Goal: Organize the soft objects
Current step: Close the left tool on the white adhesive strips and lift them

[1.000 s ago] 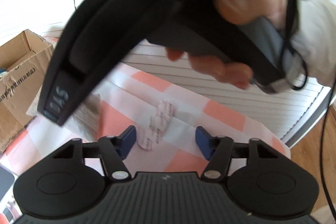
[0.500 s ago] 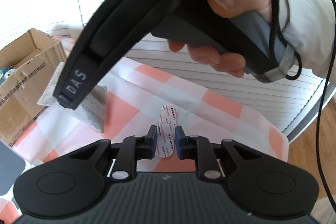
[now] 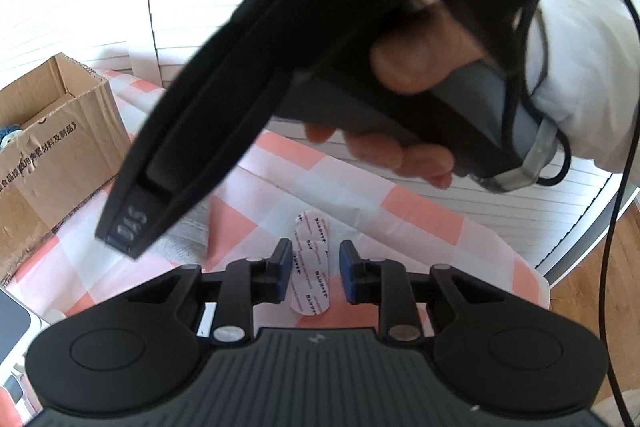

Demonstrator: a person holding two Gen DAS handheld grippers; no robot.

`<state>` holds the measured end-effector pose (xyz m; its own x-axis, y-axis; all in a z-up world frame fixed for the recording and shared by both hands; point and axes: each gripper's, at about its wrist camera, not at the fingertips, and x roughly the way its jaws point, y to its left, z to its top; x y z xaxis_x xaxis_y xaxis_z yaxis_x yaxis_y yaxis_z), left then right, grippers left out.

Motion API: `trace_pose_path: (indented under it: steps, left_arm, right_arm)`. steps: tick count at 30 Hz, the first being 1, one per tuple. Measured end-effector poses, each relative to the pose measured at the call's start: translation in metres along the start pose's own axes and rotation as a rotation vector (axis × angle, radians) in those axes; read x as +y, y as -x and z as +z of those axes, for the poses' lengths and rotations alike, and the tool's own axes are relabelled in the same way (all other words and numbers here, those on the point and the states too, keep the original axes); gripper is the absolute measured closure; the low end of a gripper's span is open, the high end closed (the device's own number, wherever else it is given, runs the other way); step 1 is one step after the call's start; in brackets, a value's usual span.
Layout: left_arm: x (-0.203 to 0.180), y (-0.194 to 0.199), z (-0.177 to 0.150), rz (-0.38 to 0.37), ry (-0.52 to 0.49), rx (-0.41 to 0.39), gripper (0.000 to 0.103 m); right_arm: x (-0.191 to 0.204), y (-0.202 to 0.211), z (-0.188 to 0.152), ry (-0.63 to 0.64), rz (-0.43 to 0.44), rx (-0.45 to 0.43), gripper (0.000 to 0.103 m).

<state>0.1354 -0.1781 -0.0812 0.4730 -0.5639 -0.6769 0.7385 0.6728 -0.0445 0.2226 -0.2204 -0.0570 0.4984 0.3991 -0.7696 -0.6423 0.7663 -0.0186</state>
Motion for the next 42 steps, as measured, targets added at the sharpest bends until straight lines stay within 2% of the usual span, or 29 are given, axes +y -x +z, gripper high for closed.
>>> trace_pose_path:
  steps: [2,3,5,13,14,16,18,24,37,42]
  left_arm:
    - [-0.003,-0.002,0.0,0.005,-0.005,-0.002,0.077]
    - [-0.004,-0.003,-0.001,0.003,-0.008,-0.003,0.074]
    - [-0.005,-0.003,-0.002,-0.001,-0.003,-0.005,0.071]
    - [-0.003,0.001,-0.004,0.012,0.005,-0.013,0.071]
    - [-0.004,0.002,-0.004,0.016,0.012,-0.013,0.072]
    - [-0.004,0.002,-0.005,0.037,0.019,-0.015,0.081]
    - [-0.004,0.005,-0.004,0.046,0.023,-0.015,0.086]
    - [-0.001,0.012,-0.007,0.028,0.033,-0.001,0.087]
    - [0.012,0.054,-0.014,-0.012,0.055,0.025,0.087]
    - [0.012,0.079,-0.022,0.013,0.051,0.027,0.087]
  right_arm:
    - [0.0,-0.005,-0.002,0.003,-0.004,0.009,0.053]
    - [0.001,-0.007,-0.002,0.004,-0.007,0.015,0.046]
    - [0.0,-0.009,-0.004,0.001,-0.011,0.016,0.042]
    - [-0.002,-0.017,-0.005,-0.009,-0.017,0.039,0.042]
    - [-0.001,-0.017,-0.005,-0.005,-0.021,0.04,0.043]
    - [0.001,-0.018,-0.005,0.006,-0.035,0.043,0.046]
    - [0.004,-0.017,-0.005,0.015,-0.039,0.041,0.055]
    - [0.001,-0.011,-0.004,-0.011,-0.034,0.025,0.068]
    - [0.008,0.011,0.0,-0.02,-0.041,0.004,0.071]
    - [0.016,0.024,-0.001,-0.027,-0.041,-0.008,0.071]
